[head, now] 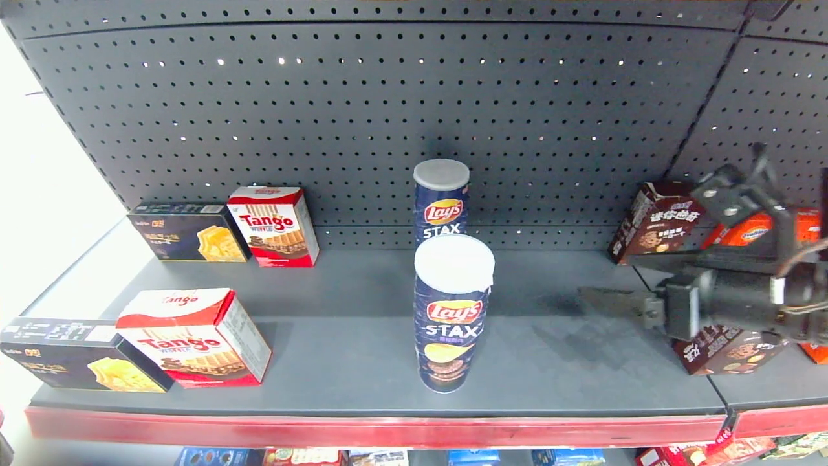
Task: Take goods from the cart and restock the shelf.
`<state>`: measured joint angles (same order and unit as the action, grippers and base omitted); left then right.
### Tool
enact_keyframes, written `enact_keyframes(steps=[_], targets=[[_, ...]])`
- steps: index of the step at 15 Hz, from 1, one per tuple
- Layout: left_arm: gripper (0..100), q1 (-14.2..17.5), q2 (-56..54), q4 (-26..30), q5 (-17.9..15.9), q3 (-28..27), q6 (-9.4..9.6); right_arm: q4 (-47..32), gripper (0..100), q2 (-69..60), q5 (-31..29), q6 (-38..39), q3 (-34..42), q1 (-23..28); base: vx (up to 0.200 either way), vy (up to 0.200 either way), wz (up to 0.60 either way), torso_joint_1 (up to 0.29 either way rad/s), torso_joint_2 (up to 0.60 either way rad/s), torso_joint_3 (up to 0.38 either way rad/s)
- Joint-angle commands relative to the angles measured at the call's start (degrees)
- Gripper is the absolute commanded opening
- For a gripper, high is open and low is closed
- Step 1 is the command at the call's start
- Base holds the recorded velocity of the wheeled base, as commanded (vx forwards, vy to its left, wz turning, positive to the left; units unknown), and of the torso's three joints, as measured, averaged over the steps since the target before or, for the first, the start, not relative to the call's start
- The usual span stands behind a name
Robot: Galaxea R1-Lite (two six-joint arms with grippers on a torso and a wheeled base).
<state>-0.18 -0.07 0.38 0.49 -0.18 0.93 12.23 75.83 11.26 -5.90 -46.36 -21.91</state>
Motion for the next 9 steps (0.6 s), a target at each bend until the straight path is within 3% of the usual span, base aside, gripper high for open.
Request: enact_keyframes(steps=[1,5,9], targets=[[100,-0.08,0.07,0.06,0.04,0.01,0.04,-0.54,100,-22.04,-0.01,1.07,8.83,13.03,0.0,0.0,0.0,0.0,0.0,0.0],[100,0.01,0.07,0.06,-0.05,0.01,0.04,-3.09,100,-42.78,-6.43,1.07,19.38,17.6,0.0,0.0,0.0,0.0,0.0,0.0],[100,0.01,0.07,-0.03,0.04,0.09,0.13,-15.13,100,-57.72,-11.97,4.49,24.65,18.74,0.0,0.0,0.0,0.0,0.0,0.0]])
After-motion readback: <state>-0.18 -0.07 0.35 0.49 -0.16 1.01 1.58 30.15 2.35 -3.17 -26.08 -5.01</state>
